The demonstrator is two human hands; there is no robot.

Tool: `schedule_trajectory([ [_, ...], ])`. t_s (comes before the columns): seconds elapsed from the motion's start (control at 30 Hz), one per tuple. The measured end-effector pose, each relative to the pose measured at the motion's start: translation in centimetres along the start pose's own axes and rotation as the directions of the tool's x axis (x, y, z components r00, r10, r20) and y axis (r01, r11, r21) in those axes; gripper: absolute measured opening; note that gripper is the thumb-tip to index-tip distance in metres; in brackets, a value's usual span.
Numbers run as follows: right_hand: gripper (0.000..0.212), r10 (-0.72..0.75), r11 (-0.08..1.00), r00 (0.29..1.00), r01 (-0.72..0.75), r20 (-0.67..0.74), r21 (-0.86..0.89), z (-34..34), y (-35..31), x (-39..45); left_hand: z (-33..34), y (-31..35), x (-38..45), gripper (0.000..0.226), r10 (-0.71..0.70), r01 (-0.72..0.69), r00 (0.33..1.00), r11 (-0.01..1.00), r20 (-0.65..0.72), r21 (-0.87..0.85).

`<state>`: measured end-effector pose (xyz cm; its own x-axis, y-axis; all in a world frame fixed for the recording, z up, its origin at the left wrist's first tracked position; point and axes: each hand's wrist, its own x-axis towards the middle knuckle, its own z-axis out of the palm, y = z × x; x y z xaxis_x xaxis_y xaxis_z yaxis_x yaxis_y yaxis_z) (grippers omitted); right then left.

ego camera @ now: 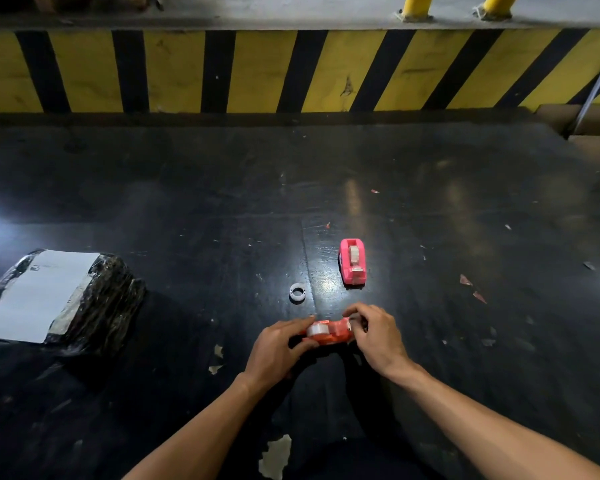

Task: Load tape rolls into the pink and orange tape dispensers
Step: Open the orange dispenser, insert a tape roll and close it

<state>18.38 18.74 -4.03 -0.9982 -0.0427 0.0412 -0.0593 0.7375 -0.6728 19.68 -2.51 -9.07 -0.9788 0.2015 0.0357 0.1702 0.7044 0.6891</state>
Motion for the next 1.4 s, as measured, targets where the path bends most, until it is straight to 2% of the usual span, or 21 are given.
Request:
schedule_trajectory([
  [0.23,0.031,-0.005,1.0,1.0,0.005,-0.003,-0.028,-1.8,0.7,0.2,0.2,-0.2,0.0,0.053,-0.008,0.008,1.0,1.0,0.001,0.007],
  [0.47,0.023,0.163,0.985,0.985,-0.166,0.052,0.056,-1.0,0.9,0.2,0.2,-0.2,-0.1,0.053,-0.008,0.008,1.0,1.0,0.005,0.001],
  [0.67,0.031,0.288,0.955,0.954,-0.293,0.081,0.055,0.7,0.4,0.2,0.4,-0.3,-0.2,0.053,-0.015,0.015,1.0,1.0,-0.015,-0.009],
  [0.87,0.033,0.311,0.945,0.944,-0.319,0.111,0.069,0.7,0.9,0.5,0.7,-0.5,-0.3,0.058,0.004,-0.004,0.999,1.0,-0.035,-0.005],
  [0.97,0.032,0.267,0.96,0.958,-0.274,0.107,0.057,1.0,1.1,0.1,0.6,-0.8,-0.3,0.058,0.005,-0.004,1.0,1.0,-0.023,0.005],
  [1.03,0.034,0.218,0.972,0.975,-0.221,0.044,0.075,1.3,1.0,0.2,0.4,-0.7,-0.2,0.058,0.004,-0.004,1.0,1.0,-0.002,0.014],
  [1.1,0.038,0.076,0.992,0.997,-0.077,0.006,0.095,1.3,1.0,0.4,0.2,-0.5,-0.1,0.057,0.005,-0.006,1.0,1.0,0.011,0.024],
  [1.13,0.042,-0.024,0.997,0.999,0.021,0.041,0.071,1.3,1.1,0.4,0.1,-0.3,-0.1,0.056,0.006,-0.007,1.0,1.0,0.017,0.024],
  [1.2,0.057,-0.195,0.976,0.955,0.212,0.222,-0.056,1.3,1.6,0.3,0.0,-0.4,0.0,0.056,0.016,-0.016,0.999,1.0,0.038,0.015],
  [1.27,0.071,-0.255,0.922,0.884,0.344,0.391,-0.178,1.5,1.9,0.1,-0.3,-0.9,-0.1,0.06,0.041,-0.039,0.994,0.999,0.105,-0.015],
  [1.33,0.077,-0.292,0.874,0.849,0.424,0.441,-0.238,1.8,2.0,0.0,-0.8,-1.5,-0.2,0.071,0.051,-0.042,0.987,0.997,0.152,-0.061],
  [1.4,0.075,-0.352,0.842,0.837,0.478,0.419,-0.249,2.0,2.1,0.0,-1.5,-1.8,0.0,0.077,-0.016,0.028,0.99,0.996,0.138,-0.088],
])
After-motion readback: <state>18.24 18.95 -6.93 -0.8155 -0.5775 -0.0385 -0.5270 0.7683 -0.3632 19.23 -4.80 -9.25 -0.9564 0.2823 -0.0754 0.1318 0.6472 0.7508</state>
